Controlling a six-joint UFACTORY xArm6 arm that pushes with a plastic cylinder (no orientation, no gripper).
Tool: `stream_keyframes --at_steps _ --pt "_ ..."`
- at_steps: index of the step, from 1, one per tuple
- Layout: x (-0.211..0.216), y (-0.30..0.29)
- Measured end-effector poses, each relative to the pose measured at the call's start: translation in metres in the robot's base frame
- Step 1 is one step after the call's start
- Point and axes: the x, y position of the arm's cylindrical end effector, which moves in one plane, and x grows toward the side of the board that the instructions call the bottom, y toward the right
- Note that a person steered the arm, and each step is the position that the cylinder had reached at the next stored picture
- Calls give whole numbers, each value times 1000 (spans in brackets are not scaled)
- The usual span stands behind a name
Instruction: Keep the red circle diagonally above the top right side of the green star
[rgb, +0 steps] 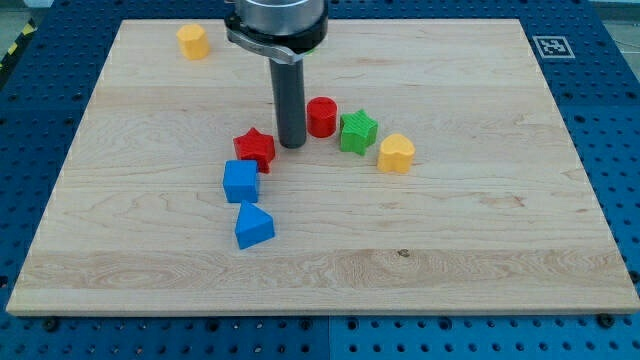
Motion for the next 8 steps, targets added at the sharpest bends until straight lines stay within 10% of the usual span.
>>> stream_keyframes --at_steps 8 --pt "-96 136"
